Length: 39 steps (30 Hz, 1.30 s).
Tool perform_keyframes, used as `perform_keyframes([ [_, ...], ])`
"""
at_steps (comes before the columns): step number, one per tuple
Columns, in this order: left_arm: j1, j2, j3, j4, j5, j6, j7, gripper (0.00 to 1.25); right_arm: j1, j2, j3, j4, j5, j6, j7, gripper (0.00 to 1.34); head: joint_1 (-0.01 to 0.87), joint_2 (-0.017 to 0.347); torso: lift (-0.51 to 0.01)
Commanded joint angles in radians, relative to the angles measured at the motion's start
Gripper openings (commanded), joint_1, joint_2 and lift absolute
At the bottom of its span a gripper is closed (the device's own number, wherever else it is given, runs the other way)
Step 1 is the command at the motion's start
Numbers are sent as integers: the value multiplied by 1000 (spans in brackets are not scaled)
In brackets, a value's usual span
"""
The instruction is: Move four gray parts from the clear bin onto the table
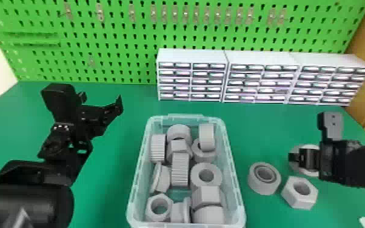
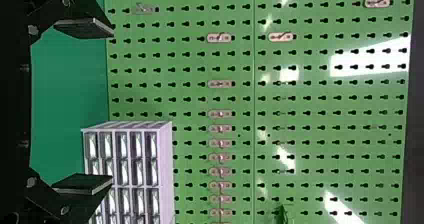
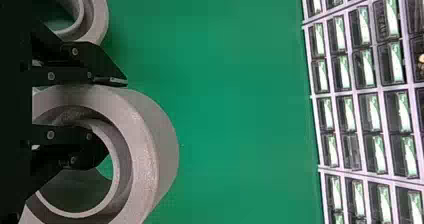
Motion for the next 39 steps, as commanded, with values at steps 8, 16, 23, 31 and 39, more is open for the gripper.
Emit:
perform_keyframes([
  [8, -1, -2, 0, 2, 0, 0, 0, 1009, -9, -2, 34, 59, 23, -48, 20, 284, 678, 34, -50],
  [16, -1, -2, -2, 3, 0, 0, 0, 1009, -14, -2, 44, 68, 29, -51, 23, 284, 678, 34, -50],
  [23, -1, -2, -2, 3, 0, 0, 0, 1009, -17, 0, 56, 80, 29, -52, 26, 284, 678, 34, -50],
  [31, -1, -2, -2, 3, 0, 0, 0, 1009, -15, 3, 62, 86, 37, -60, 26, 284, 678, 34, -50],
  [39, -3, -2, -2, 3, 0, 0, 0, 1009, -15, 5, 67, 89, 38, -60, 28, 284, 678, 34, -50],
])
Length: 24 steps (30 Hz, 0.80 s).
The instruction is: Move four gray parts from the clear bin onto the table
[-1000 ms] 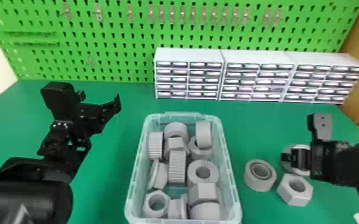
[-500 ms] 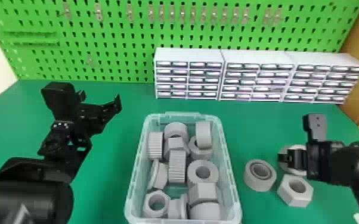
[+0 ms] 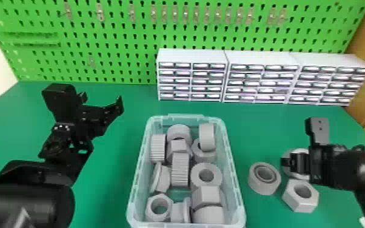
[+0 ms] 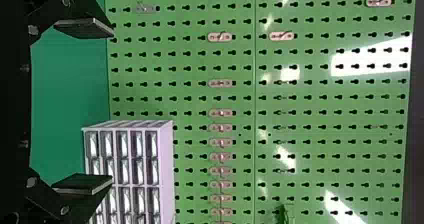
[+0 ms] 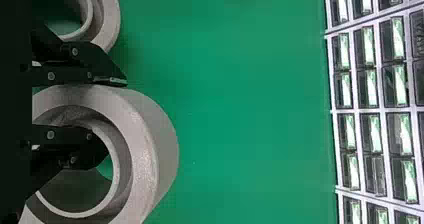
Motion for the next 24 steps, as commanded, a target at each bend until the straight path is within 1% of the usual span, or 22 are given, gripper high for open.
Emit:
perform_keyframes([
  [1, -1, 0, 0, 0, 0, 0, 0, 1009, 1, 0, 1, 1, 2, -1, -1, 285, 678, 34, -50],
  [4, 0, 0, 0, 0, 0, 0, 0, 1009, 4, 5, -4, 1, 2, -1, 0, 290, 678, 34, -50],
  [5, 0, 0, 0, 0, 0, 0, 0, 1009, 5, 6, -6, 1, 2, -1, 0, 315, 678, 34, -50],
  [6, 0, 0, 0, 0, 0, 0, 0, 1009, 7, 9, -9, 1, 2, -2, 0, 354, 678, 34, -50],
  [7, 0, 0, 2, 0, 0, 0, 0, 1009, 10, 12, -13, 1, 2, -11, 0, 440, 678, 34, -50],
  [9, 0, 0, 2, 0, 0, 0, 0, 1009, 18, 19, -21, 1, 2, -28, 0, 557, 678, 34, -50],
  [10, 0, 0, 2, 0, 2, 0, 0, 1009, 21, 20, -25, 1, 0, -33, 0, 580, 678, 34, -50],
  [11, 0, 0, 2, 0, 0, 0, 0, 1009, 25, 28, -38, 1, 0, -38, 0, 595, 678, 34, -50],
  [15, 0, 0, 0, 0, 2, 0, 0, 1009, 30, 42, -53, 1, 6, -38, 0, 615, 678, 34, -50],
  [24, 0, 0, 2, 0, 0, 0, 0, 1009, 30, 42, -44, 1, 5, -38, 0, 624, 678, 34, -50],
])
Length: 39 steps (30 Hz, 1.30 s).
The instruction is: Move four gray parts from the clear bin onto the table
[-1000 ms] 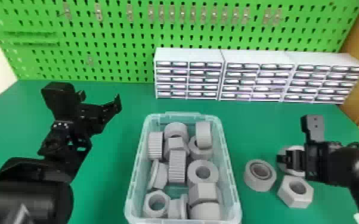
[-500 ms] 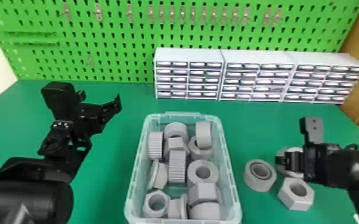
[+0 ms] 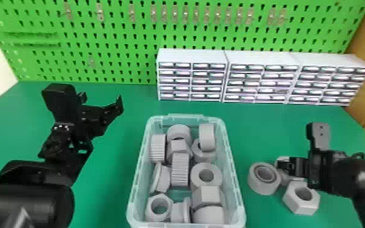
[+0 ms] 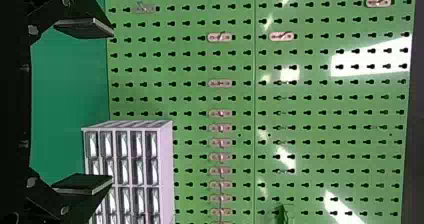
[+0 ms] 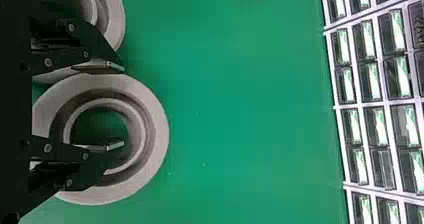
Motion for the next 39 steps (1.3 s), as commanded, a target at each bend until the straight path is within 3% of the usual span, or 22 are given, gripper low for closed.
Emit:
perform_keyframes([
  [1, 0, 0, 1, 0, 1, 0, 0, 1009, -2, 0, 3, 0, -1, -4, 0, 624, 678, 34, -50],
  [9, 1, 0, 2, 0, 1, 0, -2, 1009, -6, -6, 15, -51, 26, -24, 0, 647, 678, 34, -50],
  [19, 1, 0, 4, 0, 1, 0, -2, 1009, -11, 12, 18, -149, 66, -57, 0, 713, 678, 34, -50],
  [29, 1, 0, 5, 0, 1, 0, -2, 1009, -39, 9, 98, -239, 98, -54, 0, 831, 678, 34, -50],
  [39, 1, -2, 5, 2, -3, 0, -2, 1009, -79, 14, 187, -316, 114, -20, -1, 836, 678, 34, -50],
])
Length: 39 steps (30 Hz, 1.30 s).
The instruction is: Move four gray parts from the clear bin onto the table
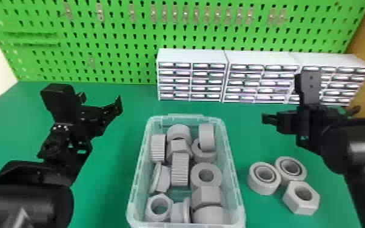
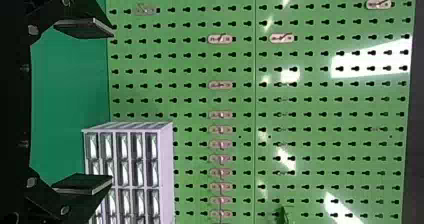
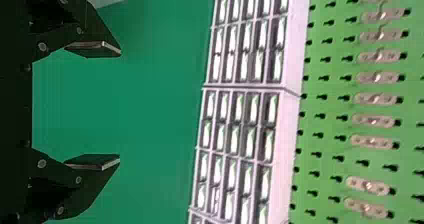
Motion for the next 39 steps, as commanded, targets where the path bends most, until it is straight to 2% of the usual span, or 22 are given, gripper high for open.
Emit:
perform_keyframes([
  [1, 0, 0, -1, 2, -1, 0, 0, 1009, -19, 11, 49, -23, 17, 12, 0, 836, 678, 34, -50],
  [14, -3, 0, -8, 8, -2, 0, 0, 1009, -45, 31, 153, -26, -29, 12, 0, 835, 678, 34, -50],
  [25, -6, 0, -8, 11, -2, 0, 1, 1009, -56, 43, 227, -17, -129, 3, -2, 835, 678, 34, -50],
  [31, -6, 0, -8, 11, -2, 0, 0, 1009, -56, 60, 259, -15, -141, 12, -2, 835, 678, 34, -50],
  [39, 1, 0, -1, 11, -1, 0, 0, 1009, -36, 71, 271, -15, -235, 84, -120, 831, 678, 34, -50],
])
